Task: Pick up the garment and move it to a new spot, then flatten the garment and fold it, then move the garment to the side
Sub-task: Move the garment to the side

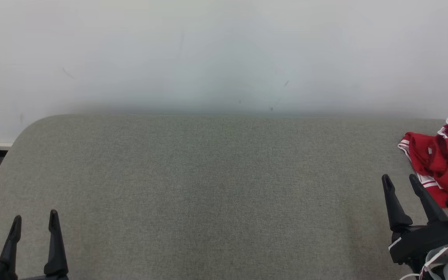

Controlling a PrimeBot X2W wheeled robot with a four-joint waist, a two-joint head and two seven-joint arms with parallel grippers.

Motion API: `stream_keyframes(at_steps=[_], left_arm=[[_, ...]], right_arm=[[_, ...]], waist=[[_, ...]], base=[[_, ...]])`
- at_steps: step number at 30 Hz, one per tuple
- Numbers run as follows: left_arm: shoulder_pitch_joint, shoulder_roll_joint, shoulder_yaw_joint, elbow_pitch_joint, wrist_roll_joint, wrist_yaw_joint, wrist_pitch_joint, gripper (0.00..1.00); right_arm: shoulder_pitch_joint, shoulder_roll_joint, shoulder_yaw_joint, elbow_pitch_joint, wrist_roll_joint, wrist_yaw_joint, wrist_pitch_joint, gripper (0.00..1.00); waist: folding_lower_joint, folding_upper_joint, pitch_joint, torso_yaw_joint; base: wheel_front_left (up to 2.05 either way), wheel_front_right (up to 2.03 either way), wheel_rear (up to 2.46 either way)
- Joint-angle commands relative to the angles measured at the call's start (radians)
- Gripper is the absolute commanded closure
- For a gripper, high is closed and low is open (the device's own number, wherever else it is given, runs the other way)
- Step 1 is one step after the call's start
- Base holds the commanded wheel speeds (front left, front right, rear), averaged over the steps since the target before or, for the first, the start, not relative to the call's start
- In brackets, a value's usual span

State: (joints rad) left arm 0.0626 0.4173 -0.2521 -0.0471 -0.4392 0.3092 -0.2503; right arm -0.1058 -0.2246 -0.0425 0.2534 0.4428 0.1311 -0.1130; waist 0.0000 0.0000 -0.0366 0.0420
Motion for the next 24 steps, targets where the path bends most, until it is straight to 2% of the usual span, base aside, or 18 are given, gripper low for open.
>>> stream_keyframes(at_steps=[1, 9, 15, 24], left_arm=[[0.017, 0.006, 0.005, -0.002, -0.001, 0.006, -0.005, 0.00], [0.020, -0.013, 0.017, 0.010, -0.015, 0.004, -0.010, 0.00], [0.035, -0.030, 0.049, 0.025, -0.022, -0.001, -0.015, 0.00], [0.046, -0.034, 0.057, 0.021, 0.029, -0.045, -0.016, 0.00]], right_arm=[[0.027, 0.021, -0.029, -0.022, -0.029, -0.001, 0.008, 0.00], [0.100, 0.100, -0.074, -0.104, -0.103, -0.001, 0.048, 0.00], [0.108, 0.104, -0.066, -0.118, -0.103, -0.001, 0.041, 0.00], [0.113, 0.093, -0.028, -0.127, -0.087, -0.001, 0.022, 0.00]], waist=[[0.0000, 0.0000, -0.001, -0.003], [0.0000, 0.0000, 0.001, -0.025], [0.0000, 0.0000, -0.001, -0.037], [0.0000, 0.0000, -0.005, -0.034]], base=[[0.00, 0.00, 0.00], [0.00, 0.00, 0.00], [0.00, 0.00, 0.00], [0.00, 0.00, 0.00]])
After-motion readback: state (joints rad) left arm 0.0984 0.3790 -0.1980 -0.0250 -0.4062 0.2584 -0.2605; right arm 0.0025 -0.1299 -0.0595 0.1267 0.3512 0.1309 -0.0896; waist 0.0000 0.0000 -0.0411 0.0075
